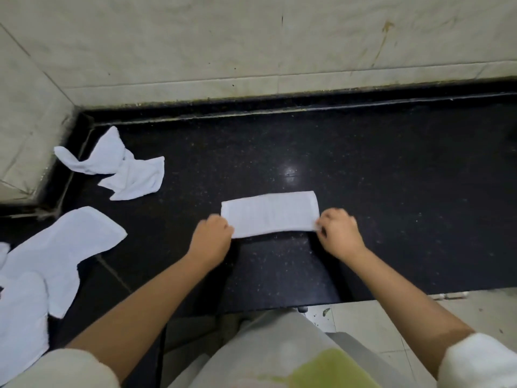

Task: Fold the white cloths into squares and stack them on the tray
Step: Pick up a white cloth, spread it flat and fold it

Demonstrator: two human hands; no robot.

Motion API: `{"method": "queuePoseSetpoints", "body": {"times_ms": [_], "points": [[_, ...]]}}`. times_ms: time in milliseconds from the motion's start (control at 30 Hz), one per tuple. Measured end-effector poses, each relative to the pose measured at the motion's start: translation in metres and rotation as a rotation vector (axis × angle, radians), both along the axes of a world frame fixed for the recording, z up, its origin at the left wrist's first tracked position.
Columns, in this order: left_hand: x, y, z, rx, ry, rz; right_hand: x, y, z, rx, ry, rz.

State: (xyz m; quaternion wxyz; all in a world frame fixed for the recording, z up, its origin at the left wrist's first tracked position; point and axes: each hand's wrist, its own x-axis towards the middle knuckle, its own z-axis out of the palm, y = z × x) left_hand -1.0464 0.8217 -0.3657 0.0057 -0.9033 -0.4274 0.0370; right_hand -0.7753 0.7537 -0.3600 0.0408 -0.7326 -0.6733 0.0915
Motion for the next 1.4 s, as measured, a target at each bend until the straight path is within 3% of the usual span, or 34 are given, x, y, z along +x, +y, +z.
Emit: {"method": "queuePoseSetpoints", "body": {"times_ms": [67, 267, 400, 633, 933, 1100, 1233, 1400], "points": [[-0.001, -0.017, -0.020, -0.170, 0.079, 0.110, -0.004, -0.016, -0.015, -0.233, 0.015, -0.024], [0.003, -0.018, -0.022, -0.113, -0.090, 0.146, -0.009, -0.014, -0.015, -0.106, 0.107, -0.305], [0.024, -0.004, -0.026, -0.149, -0.190, 0.234, -0.018, 0.006, -0.012, -0.219, 0.078, -0.490], [0.039, 0.005, -0.045, -0.284, -0.097, 0.365, -0.034, 0.022, -0.019, -0.379, -0.053, -0.593], [0.040, 0.005, -0.048, -0.314, -0.101, 0.377, -0.039, 0.028, -0.012, -0.342, 0.066, -0.692], [0.024, 0.009, -0.035, -0.279, -0.200, 0.424, -0.061, 0.040, 0.018, 0.031, 0.257, -0.642], [-0.024, 0.007, -0.025, -0.222, -0.236, 0.550, -0.120, 0.053, 0.026, 0.281, 0.336, -0.431], [-0.070, -0.012, -0.030, -0.245, -0.243, 0.647, -0.179, 0.037, -0.024, 0.253, 0.194, 0.002]]}}
